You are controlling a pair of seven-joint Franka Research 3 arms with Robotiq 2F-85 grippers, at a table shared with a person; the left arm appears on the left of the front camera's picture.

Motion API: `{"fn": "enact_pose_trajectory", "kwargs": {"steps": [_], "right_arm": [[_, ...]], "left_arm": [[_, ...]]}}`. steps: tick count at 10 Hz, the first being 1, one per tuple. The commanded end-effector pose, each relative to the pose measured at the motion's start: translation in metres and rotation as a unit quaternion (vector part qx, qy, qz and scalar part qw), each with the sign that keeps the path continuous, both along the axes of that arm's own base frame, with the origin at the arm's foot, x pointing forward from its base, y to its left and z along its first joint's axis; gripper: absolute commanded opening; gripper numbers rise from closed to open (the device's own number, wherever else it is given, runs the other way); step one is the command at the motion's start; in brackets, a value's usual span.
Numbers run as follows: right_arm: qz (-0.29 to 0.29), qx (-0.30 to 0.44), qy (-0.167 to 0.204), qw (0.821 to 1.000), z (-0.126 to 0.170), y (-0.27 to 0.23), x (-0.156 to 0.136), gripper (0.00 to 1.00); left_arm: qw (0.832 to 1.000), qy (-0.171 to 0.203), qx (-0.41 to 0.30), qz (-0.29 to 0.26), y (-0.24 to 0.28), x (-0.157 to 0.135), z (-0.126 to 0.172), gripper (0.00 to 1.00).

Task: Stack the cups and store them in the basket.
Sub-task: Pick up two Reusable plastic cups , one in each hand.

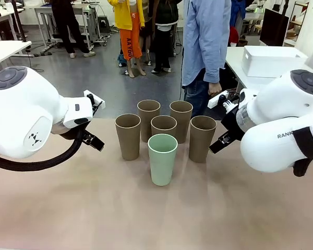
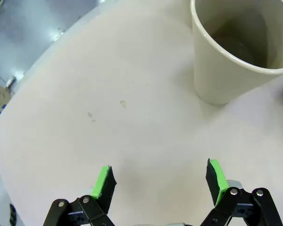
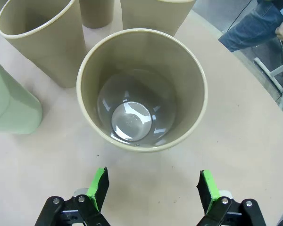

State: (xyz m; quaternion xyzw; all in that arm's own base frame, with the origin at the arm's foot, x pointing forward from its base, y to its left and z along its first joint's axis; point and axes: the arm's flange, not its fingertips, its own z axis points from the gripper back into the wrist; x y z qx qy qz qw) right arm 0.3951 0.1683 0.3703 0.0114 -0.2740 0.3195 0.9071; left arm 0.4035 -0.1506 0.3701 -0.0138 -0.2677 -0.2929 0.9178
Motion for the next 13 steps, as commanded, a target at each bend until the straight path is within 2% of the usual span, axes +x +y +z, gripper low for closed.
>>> {"fn": "enact_pose_trajectory", "kwargs": {"steps": [1,2,4,5,7,8,10,11,13], "right_arm": [[0.0,0.0,0.0,1.0,0.0,0.0,0.0,1.0],[0.03,0.011,0.005,0.999,0.026,-0.001,0.002,1.0],[0.038,0.012,0.016,0.999,0.08,-0.009,-0.001,1.0],[0.049,0.019,0.02,0.998,0.108,-0.016,-0.009,1.0],[0.09,0.016,0.041,0.995,0.144,-0.044,-0.018,1.0],[0.123,0.02,0.051,0.991,0.155,-0.066,-0.02,1.0],[0.187,0.056,0.024,0.98,0.167,-0.124,-0.023,1.0],[0.22,0.086,0.004,0.972,0.167,-0.153,-0.025,1.0],[0.268,0.14,-0.032,0.953,0.156,-0.203,-0.031,1.0]], "left_arm": [[1.0,0.0,0.0,0.0,0.0,0.0,0.0,1.0],[1.0,0.0,0.0,0.0,0.0,0.0,0.0,1.0],[0.999,0.024,-0.01,-0.042,0.009,0.018,0.044,1.0],[0.997,0.037,-0.009,-0.062,0.015,0.019,0.071,1.0],[0.989,0.068,-0.019,-0.127,0.035,0.017,0.117,1.0],[0.981,0.082,-0.023,-0.176,0.051,0.015,0.137,1.0],[0.955,0.084,-0.068,-0.275,0.101,0.017,0.161,1.0],[0.943,0.078,-0.097,-0.308,0.128,0.019,0.161,1.0],[0.932,0.037,-0.145,-0.33,0.187,0.022,0.143,1.0]]}}
